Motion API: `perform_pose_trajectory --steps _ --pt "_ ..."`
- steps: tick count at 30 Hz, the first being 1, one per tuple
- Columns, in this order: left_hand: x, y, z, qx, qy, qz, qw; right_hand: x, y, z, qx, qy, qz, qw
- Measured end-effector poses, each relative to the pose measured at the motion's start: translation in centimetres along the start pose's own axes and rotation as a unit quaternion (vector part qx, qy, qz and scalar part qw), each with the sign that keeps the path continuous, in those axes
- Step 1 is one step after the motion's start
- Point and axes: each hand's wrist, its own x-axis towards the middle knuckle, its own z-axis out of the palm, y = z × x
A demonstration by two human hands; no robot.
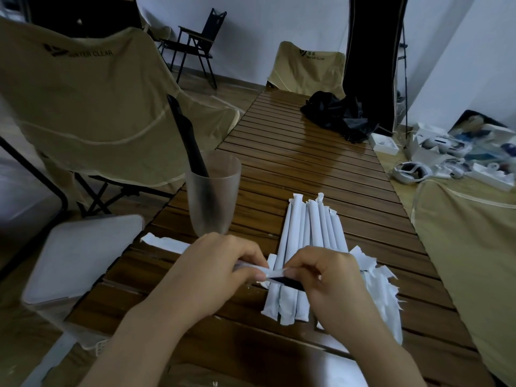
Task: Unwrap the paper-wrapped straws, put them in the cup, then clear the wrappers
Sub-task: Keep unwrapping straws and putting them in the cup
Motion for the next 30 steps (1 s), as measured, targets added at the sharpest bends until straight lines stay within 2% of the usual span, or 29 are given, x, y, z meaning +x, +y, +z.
perform_pose_trajectory --steps 2,7,12,14,16,19,25,30 --pt "0.1 0.3 -0.2 0.000 0.009 0.010 1.000 -0.1 -0.1 0.4 0.024 0.046 0.033 0.998" --pt "0.3 0.9 -0.2 -0.002 0.019 0.017 1.000 -0.2 -0.4 1.1 0.074 0.091 0.120 0.986" --pt "1.8 1.2 0.1 0.019 -0.056 0.028 0.998 -0.2 -0.4 1.5 0.080 0.124 0.187 0.971" --pt "1.3 1.4 0.3 0.011 -0.031 0.052 0.998 -0.1 -0.1 1.4 0.058 0.135 0.208 0.967" --pt "0.9 1.7 0.2 -0.021 0.019 0.061 0.998 -0.1 0.0 1.2 0.039 0.136 0.212 0.967" --pt "1.1 1.9 0.5 0.046 -0.012 0.053 0.997 -0.1 0.1 1.1 0.033 0.140 0.200 0.969" --pt "0.0 0.6 0.9 0.038 -0.011 0.026 0.999 -0.1 0.2 0.4 -0.026 0.144 0.108 0.983" --pt "0.3 0.9 0.6 0.036 0.021 0.046 0.998 -0.1 0.7 0.3 -0.023 0.191 0.127 0.973"
